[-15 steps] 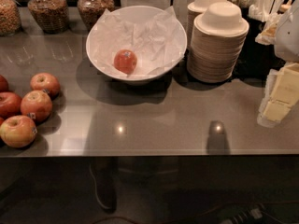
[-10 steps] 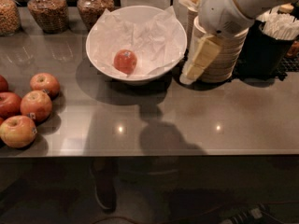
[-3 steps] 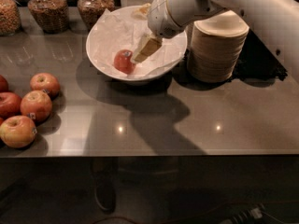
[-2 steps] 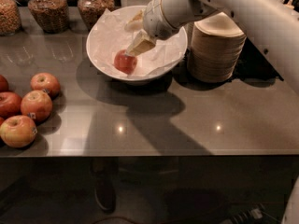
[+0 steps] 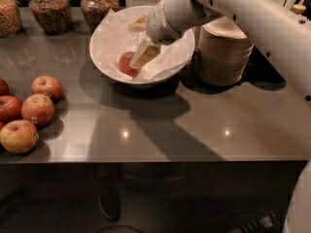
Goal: Pick apple from white bowl
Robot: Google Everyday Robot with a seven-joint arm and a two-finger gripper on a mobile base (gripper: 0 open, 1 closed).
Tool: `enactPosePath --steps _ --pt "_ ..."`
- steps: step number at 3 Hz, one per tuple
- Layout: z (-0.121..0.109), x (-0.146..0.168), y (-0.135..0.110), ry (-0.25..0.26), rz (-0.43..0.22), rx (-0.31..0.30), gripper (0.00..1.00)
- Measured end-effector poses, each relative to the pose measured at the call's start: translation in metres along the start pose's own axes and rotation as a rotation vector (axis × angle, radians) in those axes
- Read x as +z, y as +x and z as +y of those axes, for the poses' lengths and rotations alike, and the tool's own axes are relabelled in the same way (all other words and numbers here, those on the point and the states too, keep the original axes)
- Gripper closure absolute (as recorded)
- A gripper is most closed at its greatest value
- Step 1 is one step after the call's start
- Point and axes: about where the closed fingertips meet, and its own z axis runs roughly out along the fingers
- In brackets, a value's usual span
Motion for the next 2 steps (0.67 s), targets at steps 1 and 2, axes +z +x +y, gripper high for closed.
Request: enactPosePath --steps 1,2 --pt "0.0045 0.0066 0.0023 -0.017 -0.002 0.007 0.28" --pt "0.0084 0.0128 0.0049 -0.032 -0.003 0.015 0.28"
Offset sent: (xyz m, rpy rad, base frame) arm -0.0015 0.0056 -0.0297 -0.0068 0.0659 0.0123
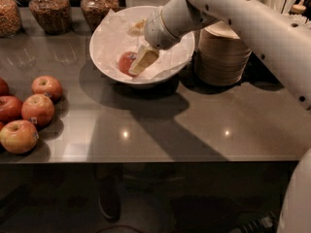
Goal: Pick apple from white bowl
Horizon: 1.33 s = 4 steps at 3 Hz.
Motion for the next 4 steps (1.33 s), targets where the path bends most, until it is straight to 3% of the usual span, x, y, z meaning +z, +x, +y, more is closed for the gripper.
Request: enactPosePath --steps 4 --pt "-0.002 0.038 0.027 -0.051 0.041 0.053 0.29"
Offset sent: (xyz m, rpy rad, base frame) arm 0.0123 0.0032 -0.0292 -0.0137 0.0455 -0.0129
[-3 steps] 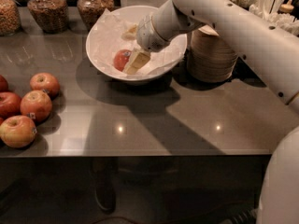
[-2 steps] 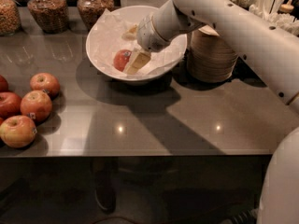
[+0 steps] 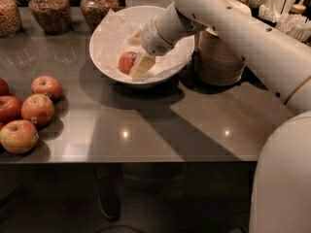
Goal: Pick apple from white bowl
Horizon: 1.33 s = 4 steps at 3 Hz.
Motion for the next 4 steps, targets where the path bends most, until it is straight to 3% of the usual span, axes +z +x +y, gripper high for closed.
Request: enactPosePath --steps 1,2,4 --pt "-0.0028 0.0060 0.0037 -0.019 0.019 0.014 0.29" --pt "-0.0023 0.0107 0.0066 -0.040 0.031 0.027 0.36" --pt "0.0032 0.0106 0.0094 -0.077 0.043 0.046 0.79"
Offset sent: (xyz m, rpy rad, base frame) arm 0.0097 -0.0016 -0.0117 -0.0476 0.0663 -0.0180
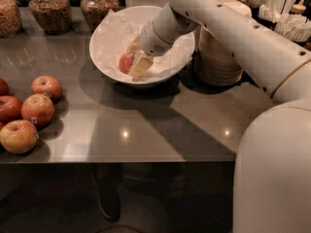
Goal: Pick apple from white bowl
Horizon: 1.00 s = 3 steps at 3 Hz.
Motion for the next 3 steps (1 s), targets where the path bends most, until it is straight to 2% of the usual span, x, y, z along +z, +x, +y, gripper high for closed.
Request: enactPosePath --steps 1,2,3 --pt "0.000 0.000 0.000 0.000 0.000 0.000 0.99" --pt "-0.003 -0.028 -0.011 0.072 -0.028 -0.016 1.00" --pt "-0.012 -0.063 -0.025 0.165 -0.050 -0.048 1.00"
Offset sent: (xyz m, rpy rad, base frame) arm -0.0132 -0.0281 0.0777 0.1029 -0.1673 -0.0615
